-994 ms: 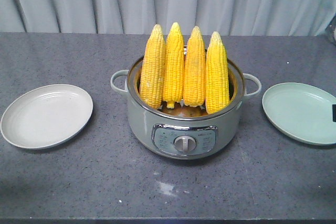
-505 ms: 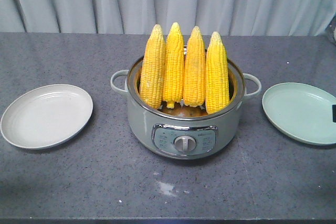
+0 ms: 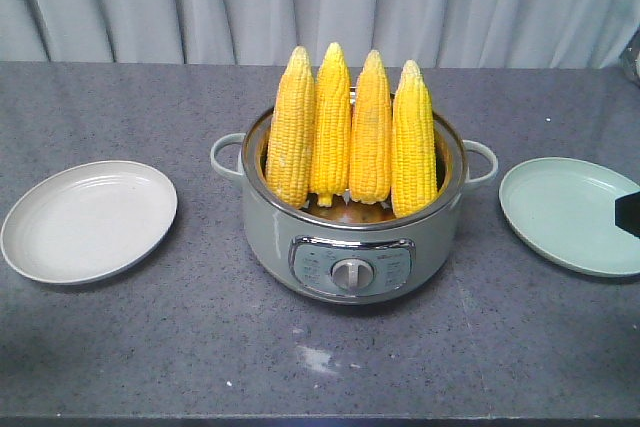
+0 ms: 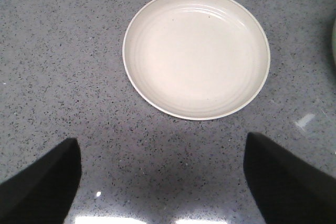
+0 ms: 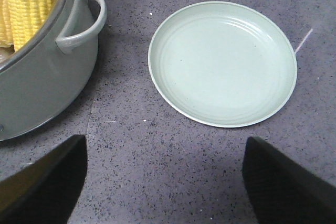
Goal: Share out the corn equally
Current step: 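Reach the right gripper to the corn cob nearest the green plate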
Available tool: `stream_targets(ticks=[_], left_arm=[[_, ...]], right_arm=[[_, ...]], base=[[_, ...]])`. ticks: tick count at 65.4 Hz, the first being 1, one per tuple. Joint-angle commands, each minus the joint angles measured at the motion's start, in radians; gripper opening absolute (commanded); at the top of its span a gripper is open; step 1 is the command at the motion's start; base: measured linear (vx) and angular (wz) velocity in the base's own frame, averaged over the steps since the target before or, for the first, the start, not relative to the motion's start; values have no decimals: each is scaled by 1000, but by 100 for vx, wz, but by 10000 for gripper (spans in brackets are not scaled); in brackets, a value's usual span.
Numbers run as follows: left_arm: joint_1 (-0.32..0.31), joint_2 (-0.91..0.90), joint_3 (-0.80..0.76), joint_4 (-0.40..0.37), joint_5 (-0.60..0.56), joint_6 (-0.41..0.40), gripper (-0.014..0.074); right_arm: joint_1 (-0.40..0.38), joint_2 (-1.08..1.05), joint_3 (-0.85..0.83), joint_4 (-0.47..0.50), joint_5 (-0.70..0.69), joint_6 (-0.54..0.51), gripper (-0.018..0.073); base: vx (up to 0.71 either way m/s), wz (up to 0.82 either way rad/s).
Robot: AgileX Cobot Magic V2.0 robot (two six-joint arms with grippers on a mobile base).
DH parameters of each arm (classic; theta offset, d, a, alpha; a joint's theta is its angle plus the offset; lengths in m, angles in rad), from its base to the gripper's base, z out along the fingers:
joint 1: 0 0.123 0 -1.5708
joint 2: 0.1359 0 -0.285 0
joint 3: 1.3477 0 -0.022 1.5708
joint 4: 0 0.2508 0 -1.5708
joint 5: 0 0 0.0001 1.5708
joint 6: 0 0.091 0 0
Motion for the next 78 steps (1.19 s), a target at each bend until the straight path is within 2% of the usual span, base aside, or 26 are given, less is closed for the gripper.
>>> stream_targets(ticks=[1,12,27,44,59,78], left_arm=[[0,-7,-32,0,-55,0,638],[0,-7,-32,0,-53,0,603],[0,-7,-32,0,-52,-3,551],[0,-7,-32,0,-52,-3,551],[0,-7,-32,0,-51,-3,551],[0,-7,-32,0,-50,-3,551]], right_arm=[[-2,-3,-35,-2,-50,-10,594],[-2,10,-57,34,-50,-43,594],[-2,131,-194,174,-13,-172,594],[-2,351,-368,322,5,-315,594],[-2,533,-521,412,9,-423,594],[-1,707,-678,523,50,-511,594]], base=[[0,0],[0,0],[0,0],[0,0],[0,0],[0,0]])
